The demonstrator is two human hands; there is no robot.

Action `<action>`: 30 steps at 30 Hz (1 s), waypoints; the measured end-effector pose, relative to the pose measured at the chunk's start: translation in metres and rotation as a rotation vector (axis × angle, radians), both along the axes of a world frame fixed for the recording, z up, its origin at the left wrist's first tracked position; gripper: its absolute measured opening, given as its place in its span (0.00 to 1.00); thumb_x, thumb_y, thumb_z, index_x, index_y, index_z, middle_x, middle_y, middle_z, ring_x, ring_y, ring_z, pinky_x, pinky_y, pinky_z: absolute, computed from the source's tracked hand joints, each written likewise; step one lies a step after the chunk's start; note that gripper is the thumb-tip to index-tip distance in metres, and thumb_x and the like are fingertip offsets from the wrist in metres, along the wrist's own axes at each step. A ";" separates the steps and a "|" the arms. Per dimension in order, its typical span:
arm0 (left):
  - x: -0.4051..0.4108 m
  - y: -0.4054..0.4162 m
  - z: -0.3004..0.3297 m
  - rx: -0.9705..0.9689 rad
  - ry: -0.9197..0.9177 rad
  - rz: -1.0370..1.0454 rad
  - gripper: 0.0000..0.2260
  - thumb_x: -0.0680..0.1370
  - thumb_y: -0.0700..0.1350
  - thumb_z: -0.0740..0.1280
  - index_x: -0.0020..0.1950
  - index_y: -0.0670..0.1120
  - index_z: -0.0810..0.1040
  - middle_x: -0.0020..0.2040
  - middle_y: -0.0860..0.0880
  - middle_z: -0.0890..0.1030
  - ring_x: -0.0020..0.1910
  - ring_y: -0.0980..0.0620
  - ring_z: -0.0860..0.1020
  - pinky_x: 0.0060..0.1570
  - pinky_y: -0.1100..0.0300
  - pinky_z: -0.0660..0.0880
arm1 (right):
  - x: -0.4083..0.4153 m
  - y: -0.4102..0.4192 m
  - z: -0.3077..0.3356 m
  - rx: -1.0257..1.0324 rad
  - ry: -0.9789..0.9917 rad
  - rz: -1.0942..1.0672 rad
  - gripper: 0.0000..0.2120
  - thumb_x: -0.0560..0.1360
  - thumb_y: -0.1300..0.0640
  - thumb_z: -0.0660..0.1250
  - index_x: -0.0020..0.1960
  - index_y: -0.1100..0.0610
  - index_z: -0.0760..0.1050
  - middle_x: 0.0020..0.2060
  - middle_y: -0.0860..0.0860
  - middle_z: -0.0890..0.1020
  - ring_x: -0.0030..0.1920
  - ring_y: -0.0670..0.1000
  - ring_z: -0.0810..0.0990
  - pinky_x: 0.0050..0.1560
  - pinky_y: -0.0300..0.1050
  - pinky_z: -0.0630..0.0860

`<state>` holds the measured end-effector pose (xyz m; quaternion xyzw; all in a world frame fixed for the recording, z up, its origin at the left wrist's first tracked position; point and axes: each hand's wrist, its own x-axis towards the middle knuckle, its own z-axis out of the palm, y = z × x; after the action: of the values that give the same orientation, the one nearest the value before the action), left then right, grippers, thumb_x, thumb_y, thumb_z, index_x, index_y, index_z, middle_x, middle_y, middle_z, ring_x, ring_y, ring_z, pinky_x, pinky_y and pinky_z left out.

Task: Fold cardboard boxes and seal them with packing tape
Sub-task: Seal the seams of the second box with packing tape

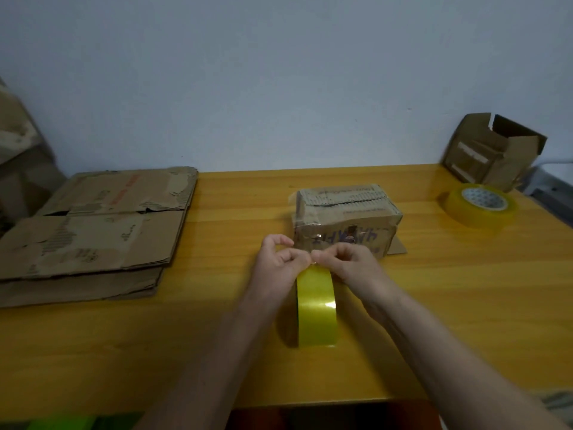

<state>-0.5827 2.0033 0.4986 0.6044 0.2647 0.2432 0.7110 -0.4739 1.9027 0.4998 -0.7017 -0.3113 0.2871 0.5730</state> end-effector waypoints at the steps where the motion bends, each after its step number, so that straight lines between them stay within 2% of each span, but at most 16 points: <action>1: -0.001 -0.002 0.000 0.012 -0.012 0.005 0.14 0.76 0.32 0.68 0.52 0.44 0.64 0.43 0.41 0.83 0.38 0.52 0.80 0.38 0.62 0.77 | -0.001 0.000 -0.002 0.042 0.094 -0.035 0.10 0.73 0.58 0.72 0.36 0.59 0.75 0.33 0.54 0.77 0.36 0.51 0.74 0.39 0.41 0.70; 5: -0.010 -0.007 -0.001 0.146 -0.084 0.036 0.15 0.74 0.29 0.68 0.43 0.43 0.64 0.41 0.40 0.83 0.39 0.53 0.82 0.40 0.65 0.77 | -0.008 0.002 -0.003 0.129 0.270 -0.081 0.13 0.75 0.61 0.69 0.32 0.56 0.71 0.27 0.51 0.75 0.32 0.48 0.73 0.37 0.43 0.70; 7: -0.014 -0.010 0.000 0.220 -0.071 0.060 0.11 0.73 0.31 0.71 0.41 0.42 0.70 0.42 0.42 0.84 0.41 0.52 0.82 0.42 0.63 0.78 | -0.013 0.001 -0.002 0.164 0.331 -0.081 0.13 0.76 0.60 0.68 0.33 0.56 0.71 0.26 0.50 0.75 0.30 0.48 0.72 0.34 0.43 0.70; 9: -0.018 -0.013 0.003 0.291 -0.031 0.062 0.07 0.73 0.34 0.73 0.45 0.44 0.79 0.44 0.44 0.84 0.43 0.53 0.83 0.45 0.63 0.78 | -0.018 -0.002 -0.001 0.201 0.346 -0.075 0.12 0.77 0.60 0.67 0.34 0.57 0.71 0.27 0.51 0.75 0.30 0.49 0.72 0.32 0.42 0.70; 12: -0.020 -0.016 0.007 0.358 0.027 0.051 0.13 0.72 0.37 0.75 0.52 0.50 0.82 0.47 0.49 0.85 0.48 0.57 0.83 0.51 0.64 0.78 | -0.021 -0.006 -0.002 0.253 0.220 -0.058 0.11 0.77 0.58 0.66 0.36 0.55 0.73 0.35 0.55 0.75 0.37 0.52 0.72 0.39 0.45 0.70; 14: -0.019 -0.019 0.008 0.410 0.064 0.087 0.14 0.71 0.38 0.75 0.55 0.50 0.83 0.48 0.51 0.85 0.50 0.57 0.82 0.55 0.59 0.78 | -0.022 -0.009 -0.004 0.287 0.145 -0.041 0.11 0.77 0.57 0.66 0.36 0.51 0.75 0.40 0.59 0.78 0.42 0.55 0.75 0.46 0.50 0.71; 17: -0.015 -0.029 0.009 0.643 0.097 0.176 0.10 0.73 0.40 0.74 0.53 0.50 0.85 0.48 0.54 0.84 0.52 0.54 0.80 0.57 0.52 0.76 | -0.023 -0.013 -0.004 0.311 0.022 -0.028 0.11 0.78 0.58 0.65 0.37 0.51 0.76 0.42 0.55 0.80 0.46 0.53 0.77 0.52 0.51 0.73; 19: -0.012 -0.037 0.010 0.755 0.116 0.211 0.07 0.74 0.42 0.73 0.50 0.50 0.85 0.48 0.55 0.82 0.53 0.53 0.77 0.56 0.54 0.74 | -0.022 -0.017 -0.002 0.320 -0.036 -0.041 0.09 0.78 0.60 0.65 0.39 0.53 0.75 0.40 0.53 0.79 0.45 0.49 0.76 0.51 0.50 0.72; 22: -0.007 -0.038 0.010 0.751 0.195 0.242 0.04 0.72 0.45 0.74 0.45 0.53 0.84 0.55 0.53 0.72 0.58 0.53 0.68 0.61 0.58 0.68 | -0.018 -0.023 -0.001 0.309 -0.084 -0.048 0.08 0.78 0.59 0.65 0.39 0.55 0.75 0.40 0.52 0.79 0.44 0.48 0.75 0.51 0.48 0.72; 24: -0.005 -0.036 0.011 0.735 0.232 0.205 0.06 0.71 0.46 0.76 0.40 0.58 0.82 0.56 0.54 0.67 0.59 0.54 0.66 0.63 0.56 0.65 | -0.016 -0.027 -0.002 0.297 -0.086 -0.046 0.08 0.78 0.59 0.65 0.40 0.57 0.75 0.40 0.52 0.79 0.44 0.48 0.76 0.50 0.47 0.72; 26: -0.003 -0.036 0.011 0.701 0.186 0.122 0.10 0.72 0.45 0.75 0.40 0.61 0.80 0.52 0.56 0.71 0.57 0.53 0.72 0.61 0.55 0.69 | -0.014 -0.031 -0.001 0.291 -0.053 -0.062 0.07 0.78 0.59 0.65 0.41 0.59 0.75 0.39 0.51 0.79 0.43 0.47 0.76 0.49 0.45 0.72; 28: -0.001 -0.040 0.010 0.652 0.141 0.035 0.11 0.73 0.42 0.74 0.45 0.60 0.80 0.48 0.56 0.76 0.50 0.54 0.76 0.54 0.59 0.73 | -0.012 -0.034 -0.002 0.282 -0.021 -0.095 0.07 0.78 0.59 0.65 0.42 0.61 0.74 0.39 0.53 0.78 0.43 0.48 0.75 0.49 0.45 0.72; 30: 0.000 -0.044 0.010 0.624 0.127 0.002 0.13 0.74 0.41 0.73 0.51 0.58 0.80 0.45 0.55 0.77 0.45 0.56 0.76 0.48 0.64 0.73 | -0.009 -0.036 -0.002 0.258 -0.009 -0.128 0.08 0.78 0.58 0.64 0.42 0.60 0.74 0.39 0.54 0.78 0.43 0.49 0.75 0.49 0.46 0.72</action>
<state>-0.5823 1.9595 0.5087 0.8070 0.2217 0.2754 0.4731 -0.4830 1.8665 0.4981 -0.6418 -0.3029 0.2042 0.6743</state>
